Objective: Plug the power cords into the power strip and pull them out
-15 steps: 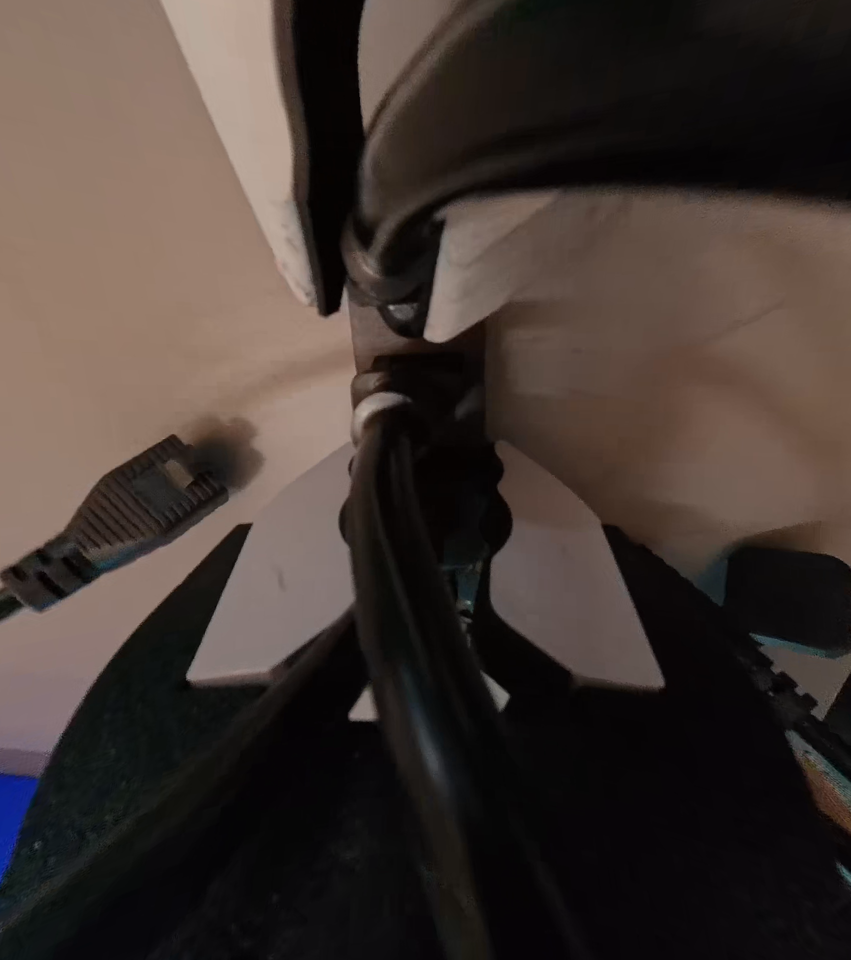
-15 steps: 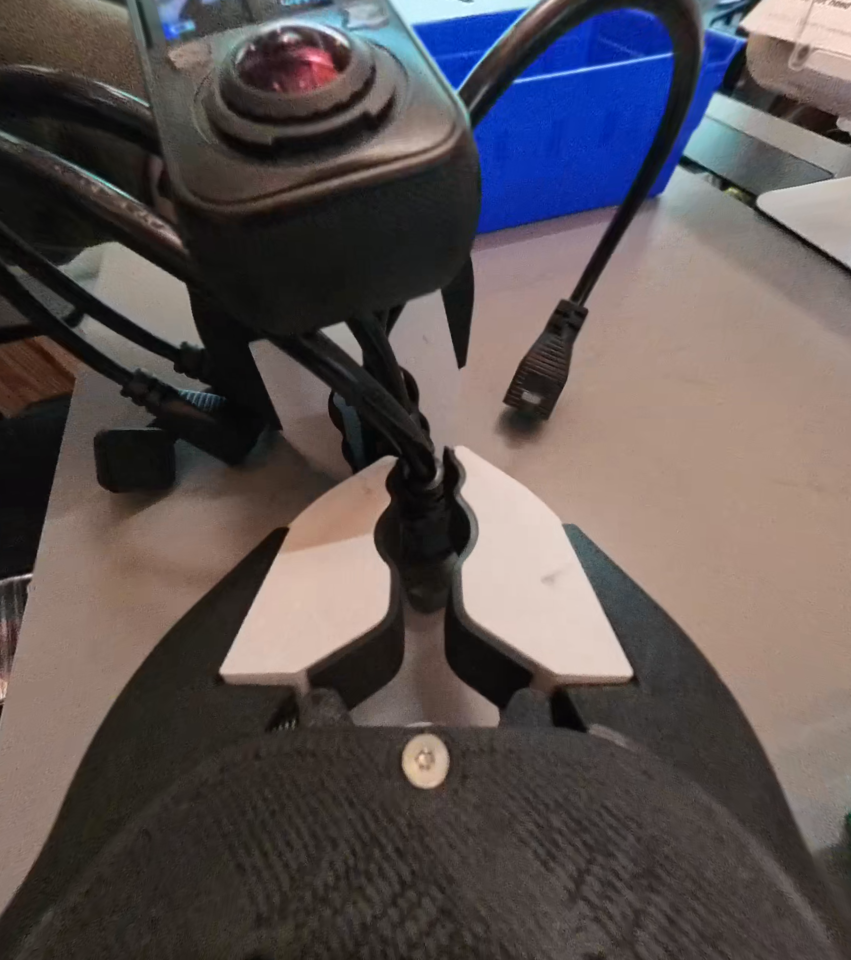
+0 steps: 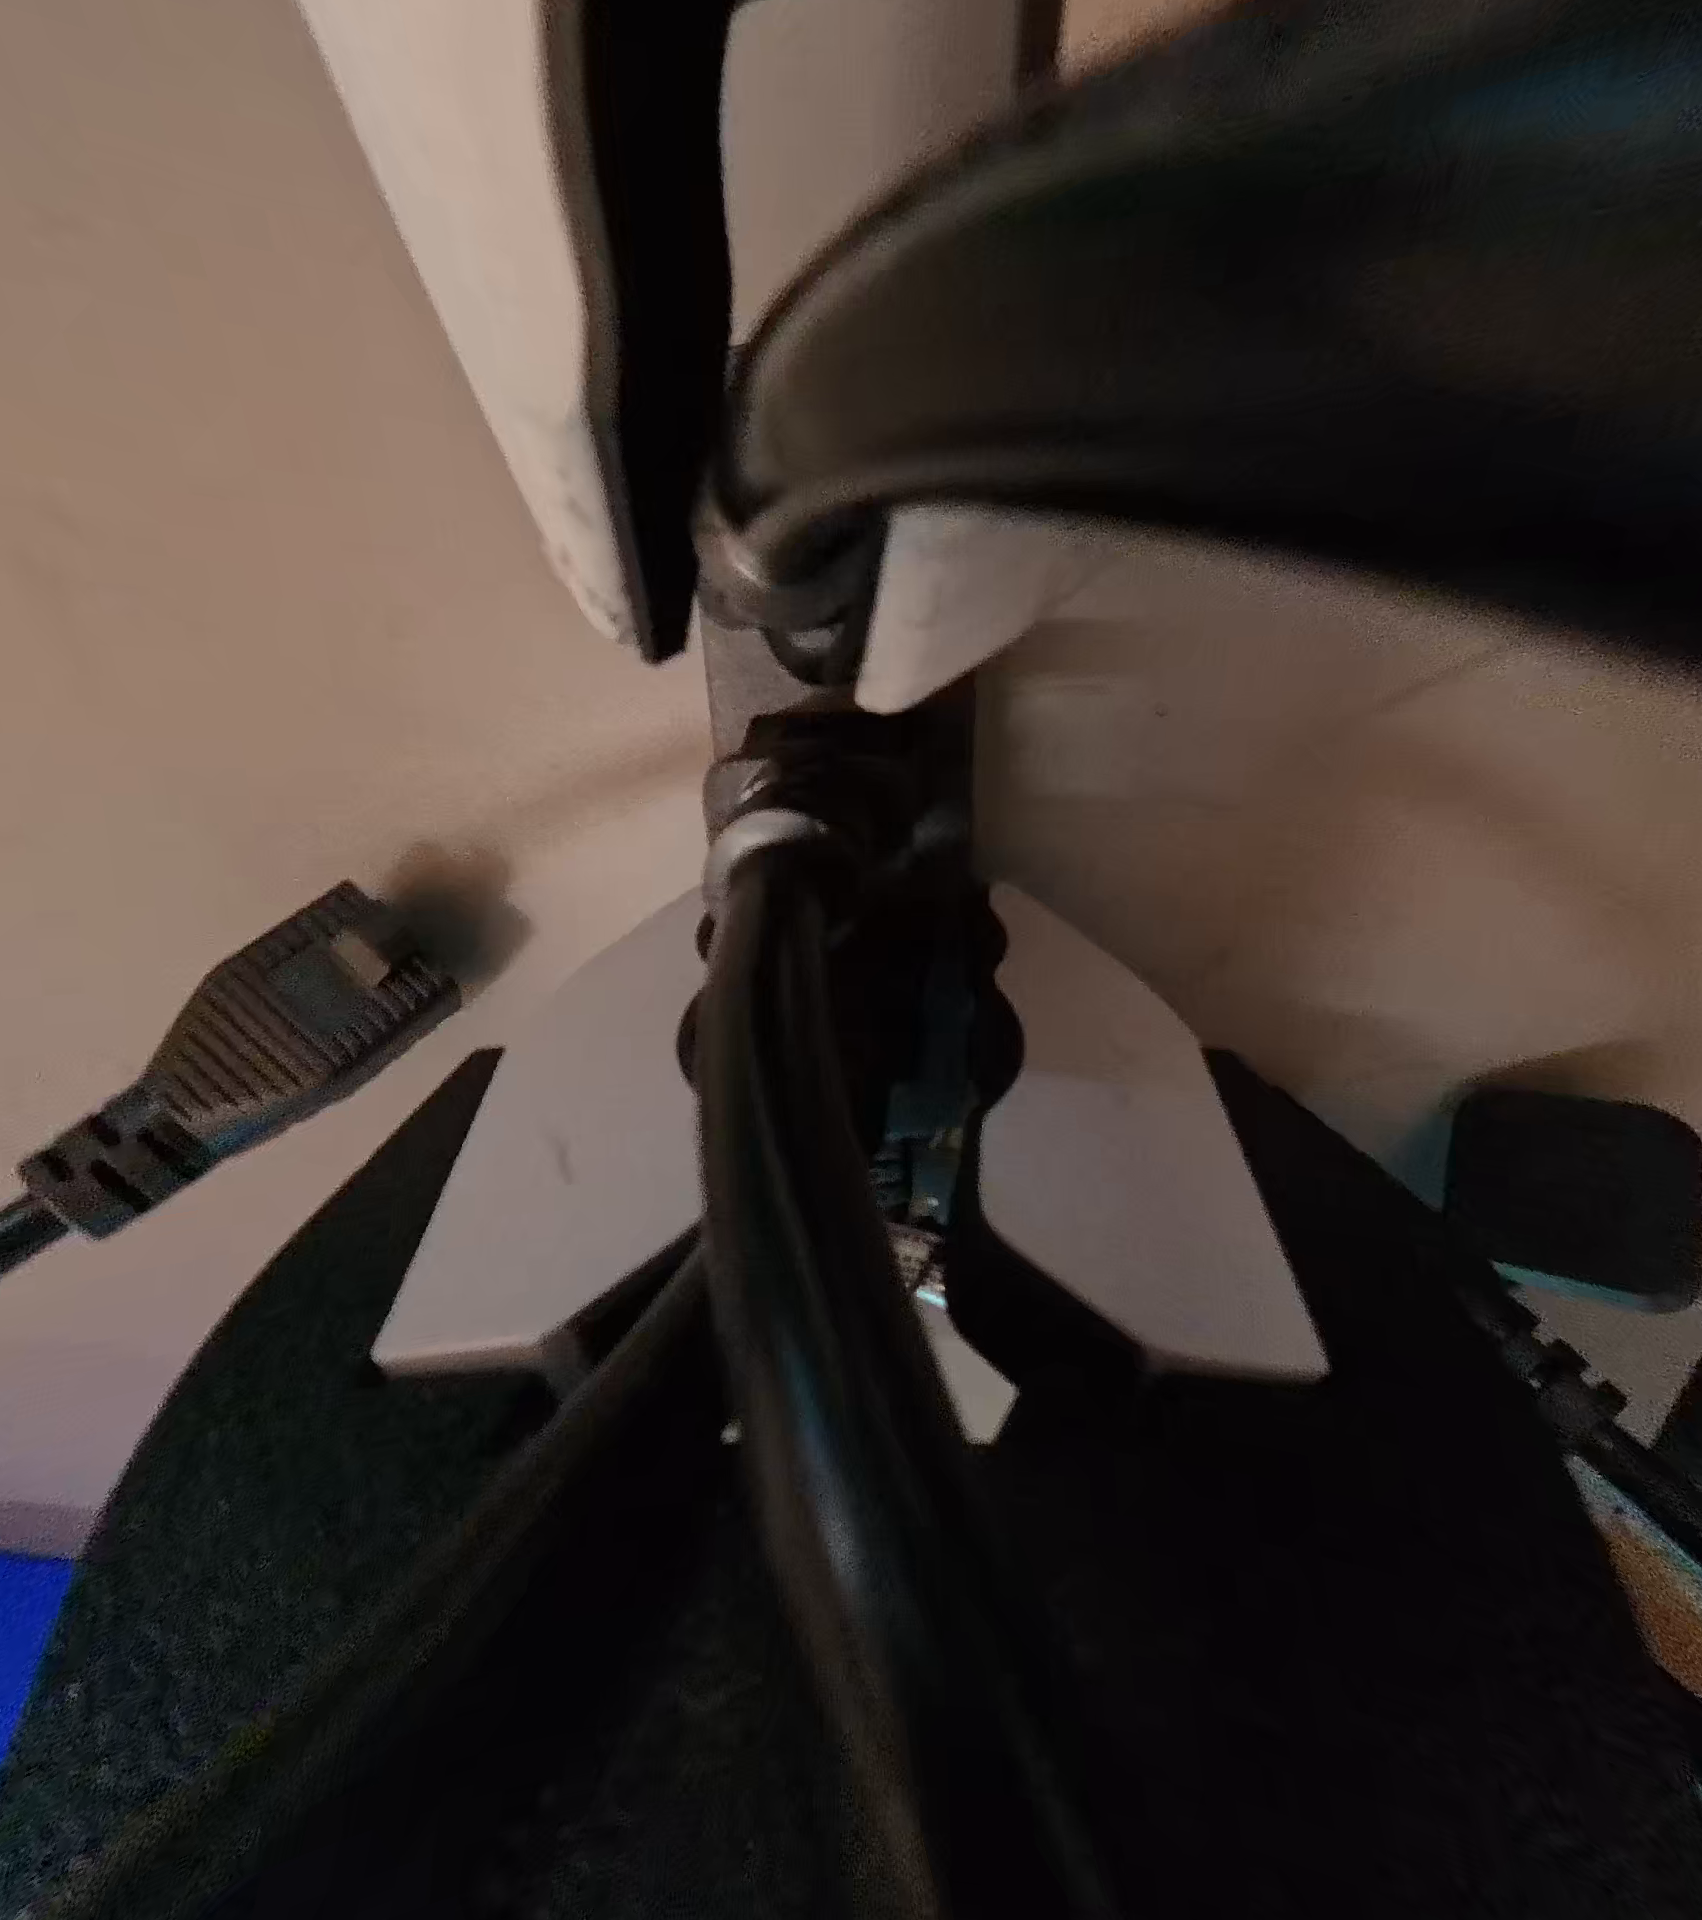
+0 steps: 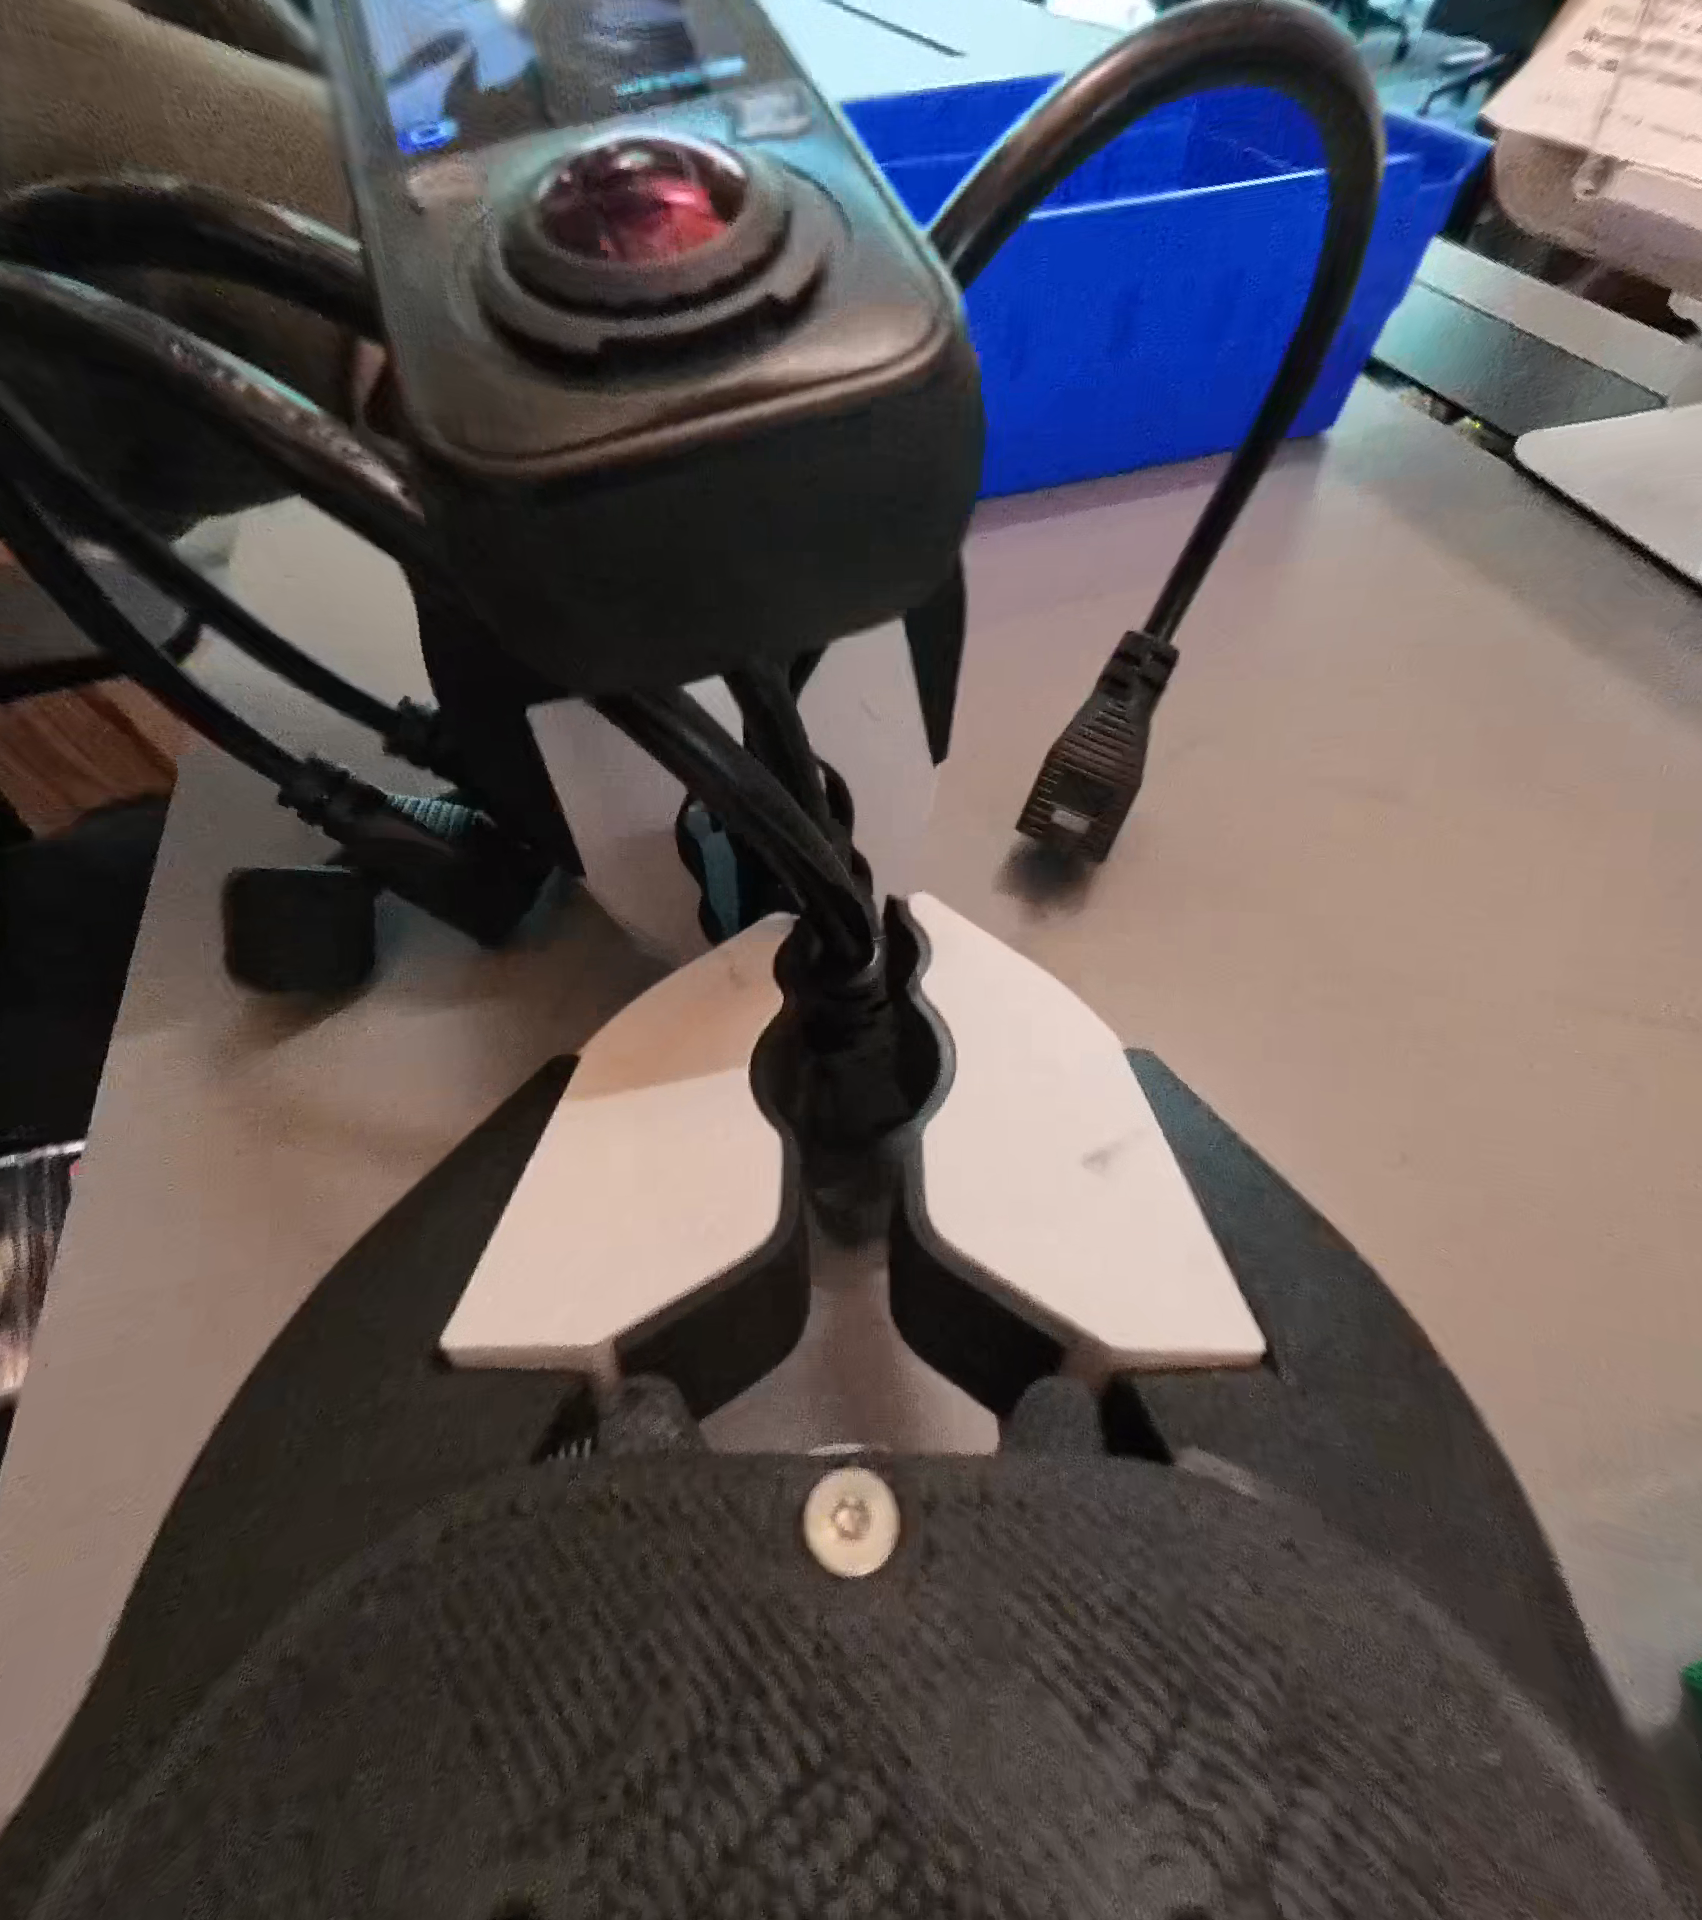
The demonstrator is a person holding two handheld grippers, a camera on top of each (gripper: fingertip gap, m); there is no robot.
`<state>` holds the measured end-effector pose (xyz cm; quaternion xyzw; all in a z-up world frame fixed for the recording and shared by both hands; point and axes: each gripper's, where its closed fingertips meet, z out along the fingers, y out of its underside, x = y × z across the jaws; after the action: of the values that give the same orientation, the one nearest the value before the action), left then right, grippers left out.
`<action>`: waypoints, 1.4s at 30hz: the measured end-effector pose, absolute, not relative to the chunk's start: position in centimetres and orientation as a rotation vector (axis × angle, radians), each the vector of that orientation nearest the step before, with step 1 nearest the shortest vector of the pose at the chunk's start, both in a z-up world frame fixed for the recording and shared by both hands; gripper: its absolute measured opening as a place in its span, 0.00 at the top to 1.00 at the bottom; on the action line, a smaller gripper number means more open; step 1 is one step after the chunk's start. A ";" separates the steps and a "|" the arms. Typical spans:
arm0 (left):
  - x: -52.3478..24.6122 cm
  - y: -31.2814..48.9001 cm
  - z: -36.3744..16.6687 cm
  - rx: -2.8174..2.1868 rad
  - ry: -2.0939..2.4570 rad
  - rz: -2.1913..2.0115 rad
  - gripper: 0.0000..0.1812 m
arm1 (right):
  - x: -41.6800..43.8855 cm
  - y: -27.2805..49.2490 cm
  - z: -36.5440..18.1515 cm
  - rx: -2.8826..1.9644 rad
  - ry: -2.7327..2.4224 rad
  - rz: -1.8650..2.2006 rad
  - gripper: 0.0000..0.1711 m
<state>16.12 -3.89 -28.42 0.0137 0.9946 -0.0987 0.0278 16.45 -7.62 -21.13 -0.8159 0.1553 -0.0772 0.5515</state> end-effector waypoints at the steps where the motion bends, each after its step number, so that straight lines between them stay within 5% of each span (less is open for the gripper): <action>1: 15.9 -3.8 -28.4 0.085 3.075 -0.299 0.77 | 15.7 -7.5 -21.1 -1.946 0.305 -0.168 0.93; 42: 15.6 -3.9 -28.8 0.126 3.101 -0.231 0.76 | 15.0 -6.7 -21.4 -1.917 0.271 -0.246 0.88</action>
<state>15.58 -3.92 -28.84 0.0404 0.9963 -0.0741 0.0149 14.96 -6.70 -21.44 -0.8136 0.1150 -0.1046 0.5603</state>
